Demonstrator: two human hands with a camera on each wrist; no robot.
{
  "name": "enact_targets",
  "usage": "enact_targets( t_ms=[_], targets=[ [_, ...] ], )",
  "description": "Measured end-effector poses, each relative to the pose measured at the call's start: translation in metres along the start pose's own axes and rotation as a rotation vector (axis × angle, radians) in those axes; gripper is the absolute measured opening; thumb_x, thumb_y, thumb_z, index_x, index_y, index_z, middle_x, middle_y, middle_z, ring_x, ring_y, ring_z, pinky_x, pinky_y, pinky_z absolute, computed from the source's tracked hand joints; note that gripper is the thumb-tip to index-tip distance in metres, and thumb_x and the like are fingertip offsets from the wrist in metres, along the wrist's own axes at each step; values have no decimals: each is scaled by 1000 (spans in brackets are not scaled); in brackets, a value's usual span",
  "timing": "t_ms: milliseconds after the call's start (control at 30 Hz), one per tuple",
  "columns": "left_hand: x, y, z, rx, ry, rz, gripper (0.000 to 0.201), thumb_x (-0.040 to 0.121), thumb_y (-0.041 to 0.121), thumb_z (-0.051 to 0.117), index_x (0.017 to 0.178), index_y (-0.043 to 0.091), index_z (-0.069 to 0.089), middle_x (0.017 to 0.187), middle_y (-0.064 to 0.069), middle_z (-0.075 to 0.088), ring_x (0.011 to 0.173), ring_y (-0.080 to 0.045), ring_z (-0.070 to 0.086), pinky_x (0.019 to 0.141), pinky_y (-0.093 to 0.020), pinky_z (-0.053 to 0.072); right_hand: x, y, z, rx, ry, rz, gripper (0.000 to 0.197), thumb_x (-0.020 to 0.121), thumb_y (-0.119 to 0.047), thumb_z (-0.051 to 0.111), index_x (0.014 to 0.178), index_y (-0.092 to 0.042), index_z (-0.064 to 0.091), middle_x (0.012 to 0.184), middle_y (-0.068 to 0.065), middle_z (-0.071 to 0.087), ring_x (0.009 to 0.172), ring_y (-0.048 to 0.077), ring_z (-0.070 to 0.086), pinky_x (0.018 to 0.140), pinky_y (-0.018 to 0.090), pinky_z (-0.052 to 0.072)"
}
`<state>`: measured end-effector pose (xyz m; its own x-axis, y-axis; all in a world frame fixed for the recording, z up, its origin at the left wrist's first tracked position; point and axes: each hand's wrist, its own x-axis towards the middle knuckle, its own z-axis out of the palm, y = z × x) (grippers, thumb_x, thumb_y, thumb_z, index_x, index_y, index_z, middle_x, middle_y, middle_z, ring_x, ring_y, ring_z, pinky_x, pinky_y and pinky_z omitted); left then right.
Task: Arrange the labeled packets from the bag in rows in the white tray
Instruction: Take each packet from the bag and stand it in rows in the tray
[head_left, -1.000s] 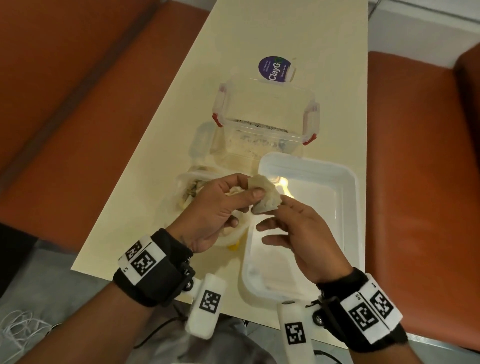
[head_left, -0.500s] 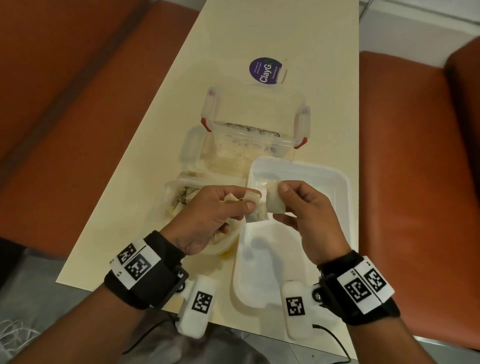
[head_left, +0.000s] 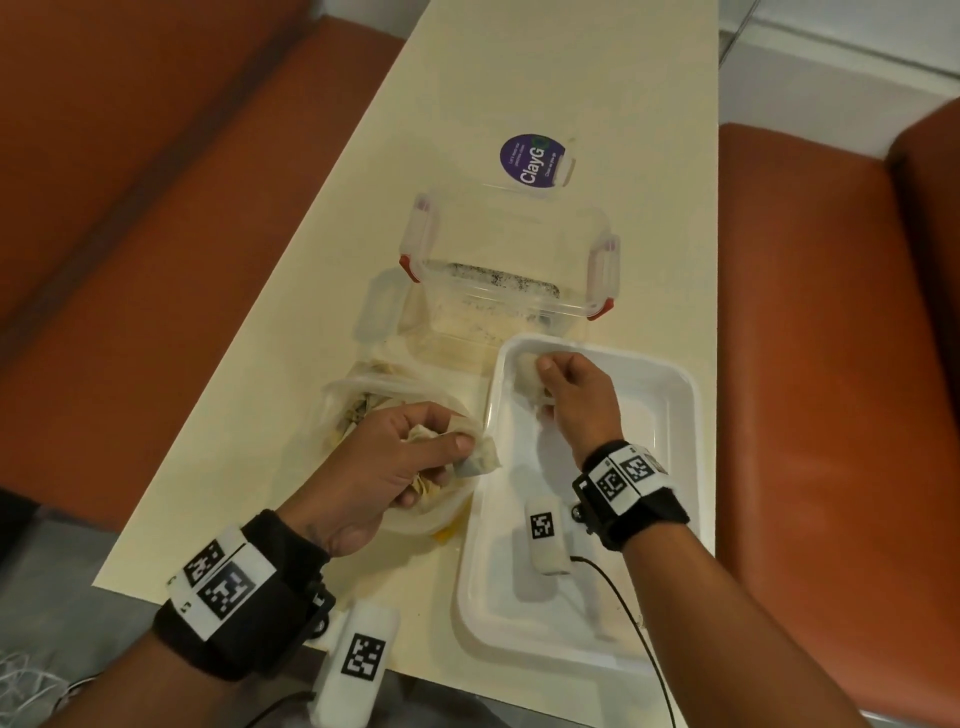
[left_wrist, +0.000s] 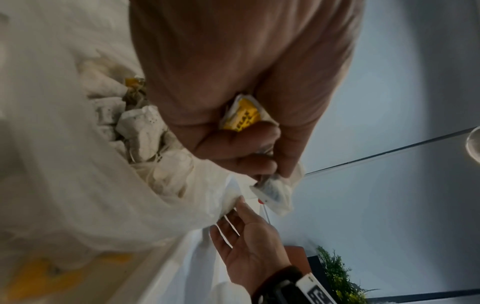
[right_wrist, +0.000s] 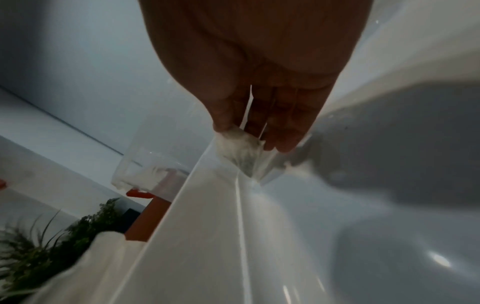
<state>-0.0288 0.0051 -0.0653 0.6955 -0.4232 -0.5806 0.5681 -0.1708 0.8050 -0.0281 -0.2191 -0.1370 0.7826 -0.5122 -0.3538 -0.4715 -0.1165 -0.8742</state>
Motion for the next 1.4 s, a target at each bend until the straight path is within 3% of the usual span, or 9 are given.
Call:
enact_targets(
  t_ms=[200,367,467,567,700,833,967,1067,1400],
  targets=[
    [-6,-2,-4,-12,3,5,6,87,15,72,92,14,69,77,-4,62,57,-7,50,41,-17,29,2,15,2,-174,86,16,31,90,-41,70,116,-26,68,107,-10,72,100,15,66,90,33,50],
    [-8,-6,-4,13,-10,-5,24,88,14,72,102,-3,62,79,-7,61,57,-7,48,40,-17,28,11,19,6,-244,90,30,20,85,-31,71,105,-27,73,91,-4,74,86,23,69,88,43,56],
    [-10,-7,-3,20,-9,-10,30,89,13,70,105,-8,57,77,-3,61,57,-8,48,41,-18,27,14,14,5,-117,-10,22,2,87,-23,73,86,-22,74,68,-8,68,64,16,59,69,34,53],
    [-12,-8,-2,33,-22,-9,14,89,14,70,95,3,65,75,-1,60,60,-9,48,41,-18,28,17,7,1,-126,-101,22,6,86,-17,76,81,-20,74,57,-11,62,52,11,51,60,26,46],
    [-14,-7,2,59,-37,0,4,89,15,71,86,16,67,70,4,61,60,-7,50,42,-18,30,18,9,0,-206,-6,14,16,79,-34,82,90,-25,75,75,-8,74,66,13,69,79,34,58],
    [-14,-9,6,141,-20,54,9,89,16,71,83,21,68,67,3,60,58,-7,50,44,-17,31,6,20,-3,-94,39,104,36,69,-44,88,93,-22,73,81,-3,75,70,18,74,82,38,60],
    [-16,-14,13,219,-66,62,18,90,11,70,105,21,73,80,3,62,55,-4,51,45,-9,35,4,26,-1,-170,54,105,11,78,-30,80,72,-23,74,64,-5,71,66,18,67,77,40,59],
    [-15,-20,13,376,-101,51,29,89,17,71,114,30,71,91,13,63,58,4,56,56,-11,41,8,25,0,-176,58,90,7,83,-29,75,78,-25,75,66,-8,72,66,14,66,70,30,52],
    [-17,-24,15,664,-103,73,32,89,28,68,119,41,66,85,20,57,67,12,57,62,-7,40,15,27,4,-229,79,68,10,83,-39,69,77,-31,72,72,-9,72,78,20,70,80,37,56]
  ],
)
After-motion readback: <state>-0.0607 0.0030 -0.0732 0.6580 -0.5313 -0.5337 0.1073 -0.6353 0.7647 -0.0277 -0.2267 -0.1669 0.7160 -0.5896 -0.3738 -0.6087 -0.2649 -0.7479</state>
